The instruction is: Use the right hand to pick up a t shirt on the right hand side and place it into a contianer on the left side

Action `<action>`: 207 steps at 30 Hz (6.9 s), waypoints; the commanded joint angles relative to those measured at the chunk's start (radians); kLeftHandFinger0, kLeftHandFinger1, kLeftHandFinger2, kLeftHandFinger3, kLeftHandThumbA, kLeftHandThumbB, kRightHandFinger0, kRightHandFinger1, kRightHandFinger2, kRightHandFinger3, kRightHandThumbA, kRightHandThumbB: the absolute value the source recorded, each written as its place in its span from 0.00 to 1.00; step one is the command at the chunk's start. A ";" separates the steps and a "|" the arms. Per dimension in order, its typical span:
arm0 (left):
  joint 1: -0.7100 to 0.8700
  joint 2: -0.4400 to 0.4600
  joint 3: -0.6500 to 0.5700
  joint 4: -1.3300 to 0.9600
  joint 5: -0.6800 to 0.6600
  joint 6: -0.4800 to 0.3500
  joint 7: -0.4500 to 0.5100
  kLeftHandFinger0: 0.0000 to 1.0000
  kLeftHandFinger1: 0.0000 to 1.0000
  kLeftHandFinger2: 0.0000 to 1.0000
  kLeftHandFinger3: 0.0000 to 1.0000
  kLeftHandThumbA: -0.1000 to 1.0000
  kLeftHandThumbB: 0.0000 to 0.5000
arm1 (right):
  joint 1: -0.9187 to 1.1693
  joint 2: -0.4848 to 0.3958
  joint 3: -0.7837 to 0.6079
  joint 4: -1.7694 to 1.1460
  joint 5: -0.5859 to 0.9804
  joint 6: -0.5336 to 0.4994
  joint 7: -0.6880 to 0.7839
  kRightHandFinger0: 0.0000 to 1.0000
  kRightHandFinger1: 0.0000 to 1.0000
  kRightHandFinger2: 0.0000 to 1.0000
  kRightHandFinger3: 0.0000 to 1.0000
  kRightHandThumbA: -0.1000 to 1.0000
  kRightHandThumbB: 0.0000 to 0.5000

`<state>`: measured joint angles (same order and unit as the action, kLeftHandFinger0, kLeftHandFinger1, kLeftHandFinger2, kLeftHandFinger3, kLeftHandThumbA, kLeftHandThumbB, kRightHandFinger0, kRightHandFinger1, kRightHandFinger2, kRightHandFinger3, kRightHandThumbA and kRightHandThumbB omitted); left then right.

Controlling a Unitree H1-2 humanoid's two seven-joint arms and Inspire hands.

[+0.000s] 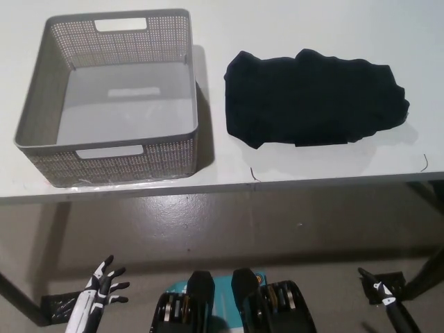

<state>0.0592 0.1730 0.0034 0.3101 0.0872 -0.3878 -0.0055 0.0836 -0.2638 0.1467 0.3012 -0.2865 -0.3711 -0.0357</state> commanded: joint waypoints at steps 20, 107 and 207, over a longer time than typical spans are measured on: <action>-0.013 0.025 0.002 -0.023 0.028 -0.040 -0.001 0.67 0.76 0.87 1.00 1.00 0.43 | -0.145 0.086 -0.201 -0.463 -0.393 0.261 -0.203 1.00 1.00 1.00 1.00 0.62 1.00; -0.078 0.027 -0.005 -0.067 0.037 0.006 -0.039 0.64 0.74 0.84 1.00 1.00 0.47 | -0.932 0.045 0.151 0.550 -0.523 0.456 -0.391 1.00 1.00 1.00 1.00 0.83 1.00; -0.093 -0.032 -0.116 -0.070 0.105 0.044 -0.050 0.58 0.71 0.84 1.00 1.00 0.42 | -1.564 0.573 -0.187 0.609 0.324 0.290 -0.292 0.00 0.00 0.01 0.00 0.21 0.36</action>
<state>-0.0096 0.1625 -0.0797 0.2681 0.1527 -0.3475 -0.0502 -1.3398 0.2919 -0.0560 0.7789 0.0570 0.0035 -0.3334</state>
